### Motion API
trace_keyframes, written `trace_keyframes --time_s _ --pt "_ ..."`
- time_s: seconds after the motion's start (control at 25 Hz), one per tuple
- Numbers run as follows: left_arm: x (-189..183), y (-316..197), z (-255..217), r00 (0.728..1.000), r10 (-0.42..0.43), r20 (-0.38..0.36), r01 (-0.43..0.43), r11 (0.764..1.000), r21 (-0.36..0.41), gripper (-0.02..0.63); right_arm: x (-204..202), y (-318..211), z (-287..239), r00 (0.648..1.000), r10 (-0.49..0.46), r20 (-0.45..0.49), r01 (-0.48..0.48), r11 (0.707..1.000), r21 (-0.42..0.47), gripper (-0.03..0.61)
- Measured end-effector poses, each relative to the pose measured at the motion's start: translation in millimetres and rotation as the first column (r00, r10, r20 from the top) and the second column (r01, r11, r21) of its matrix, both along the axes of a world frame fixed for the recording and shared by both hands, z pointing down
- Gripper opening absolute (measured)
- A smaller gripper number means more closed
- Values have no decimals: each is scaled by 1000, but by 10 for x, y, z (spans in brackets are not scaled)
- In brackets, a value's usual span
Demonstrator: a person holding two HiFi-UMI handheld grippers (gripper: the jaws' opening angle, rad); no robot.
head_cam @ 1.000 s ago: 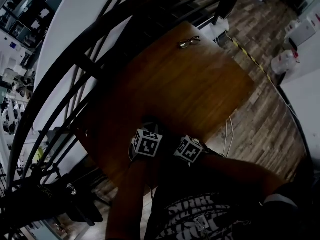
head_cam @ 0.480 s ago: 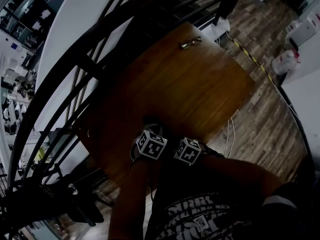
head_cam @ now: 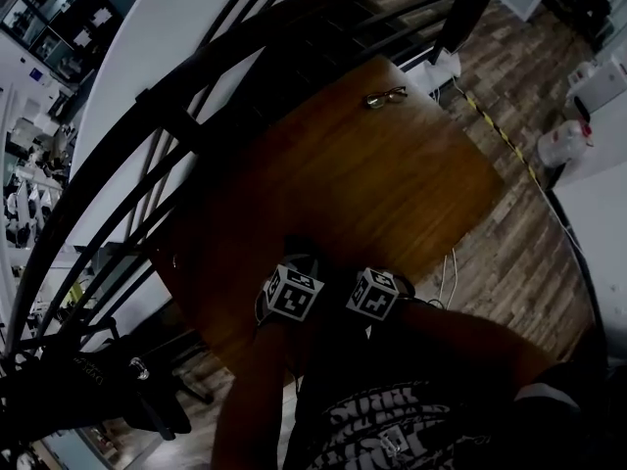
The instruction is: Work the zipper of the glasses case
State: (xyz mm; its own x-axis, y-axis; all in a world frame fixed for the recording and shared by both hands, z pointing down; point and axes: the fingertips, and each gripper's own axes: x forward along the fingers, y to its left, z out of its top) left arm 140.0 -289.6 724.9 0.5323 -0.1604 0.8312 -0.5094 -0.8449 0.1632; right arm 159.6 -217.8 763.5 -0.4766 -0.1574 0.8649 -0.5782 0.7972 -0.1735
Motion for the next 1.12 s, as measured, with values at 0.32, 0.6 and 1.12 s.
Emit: trace_keyframes --time_s 0.32,0.6,1.12 --pt "-79 -63 -66 997 -79 -25 76 990 -122 5 -36 -289 -48 988 -153 -14 153 988 9 0" --pt "-125 -129 -155 981 -184 -58 172 969 -176 5 -120 -634 -112 952 -306 -26 306 952 11 0" --pt "-109 -161 -117 945 -322 -53 307 932 -192 5 -263 -1117 -72 861 -508 -41 509 860 29 0"
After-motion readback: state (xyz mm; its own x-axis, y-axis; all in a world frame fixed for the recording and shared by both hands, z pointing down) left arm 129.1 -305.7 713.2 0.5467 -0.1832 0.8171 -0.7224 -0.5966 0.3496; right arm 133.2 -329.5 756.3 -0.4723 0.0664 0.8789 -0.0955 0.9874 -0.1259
